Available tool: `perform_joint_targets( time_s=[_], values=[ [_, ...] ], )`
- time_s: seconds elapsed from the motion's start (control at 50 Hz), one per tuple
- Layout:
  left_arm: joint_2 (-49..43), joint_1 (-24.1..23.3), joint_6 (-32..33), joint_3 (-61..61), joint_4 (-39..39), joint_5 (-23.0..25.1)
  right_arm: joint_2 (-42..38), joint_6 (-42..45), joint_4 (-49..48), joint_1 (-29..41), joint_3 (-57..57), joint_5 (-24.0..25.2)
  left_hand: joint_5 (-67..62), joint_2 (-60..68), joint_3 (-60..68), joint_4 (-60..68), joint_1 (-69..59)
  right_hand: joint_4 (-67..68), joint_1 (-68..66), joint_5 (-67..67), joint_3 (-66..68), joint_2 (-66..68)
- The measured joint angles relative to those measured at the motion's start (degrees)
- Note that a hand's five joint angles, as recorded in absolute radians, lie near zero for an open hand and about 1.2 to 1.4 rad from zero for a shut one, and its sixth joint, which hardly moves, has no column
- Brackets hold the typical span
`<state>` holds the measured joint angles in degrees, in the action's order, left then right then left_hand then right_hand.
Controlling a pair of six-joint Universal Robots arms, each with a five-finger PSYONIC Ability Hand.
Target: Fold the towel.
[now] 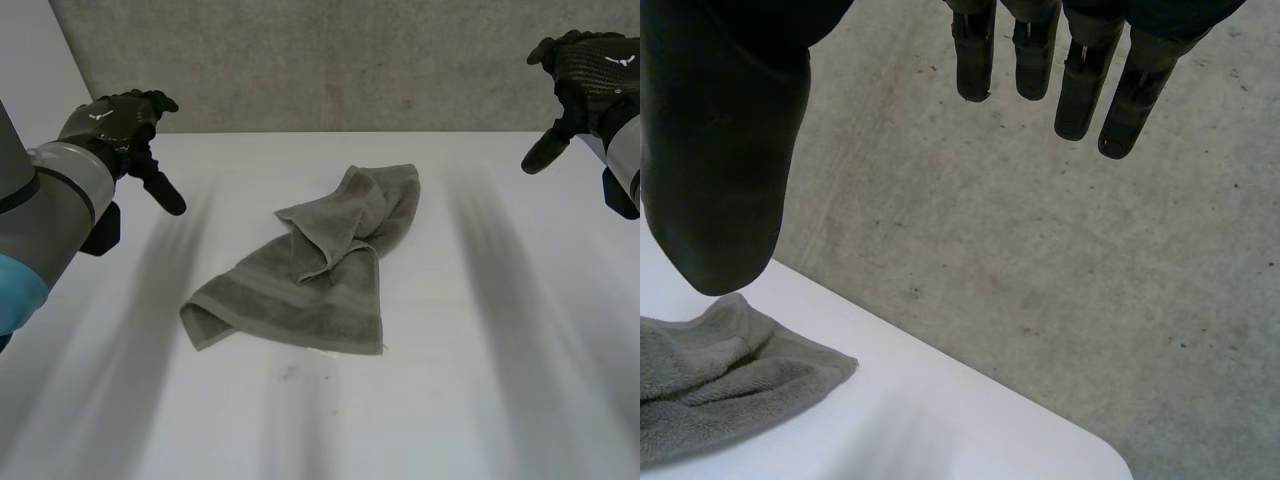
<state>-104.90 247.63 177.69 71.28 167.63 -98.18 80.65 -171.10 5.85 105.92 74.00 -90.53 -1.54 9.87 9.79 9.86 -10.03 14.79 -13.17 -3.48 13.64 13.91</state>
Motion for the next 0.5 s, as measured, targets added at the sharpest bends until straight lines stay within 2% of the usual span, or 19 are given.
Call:
perform_joint_targets(
  time_s=[0.2, 0.5],
  values=[
    [2.8, -0.5, -0.2, 0.2, -1.7, -0.1, 0.4, 0.5, 2.0, 0.0, 0.2, 2.2, 0.0, 0.0, 0.0, 0.0, 0.0, 0.0, 0.0, 0.0, 0.0, 0.0],
    [14.2, -0.8, -0.1, 4.0, -3.9, 0.3, 4.2, 0.1, 8.4, 0.2, -0.3, 2.2, 0.0, 0.0, 0.0, 0.0, 0.0, 0.0, 0.0, 0.0, 0.0, 0.0]
  ],
)
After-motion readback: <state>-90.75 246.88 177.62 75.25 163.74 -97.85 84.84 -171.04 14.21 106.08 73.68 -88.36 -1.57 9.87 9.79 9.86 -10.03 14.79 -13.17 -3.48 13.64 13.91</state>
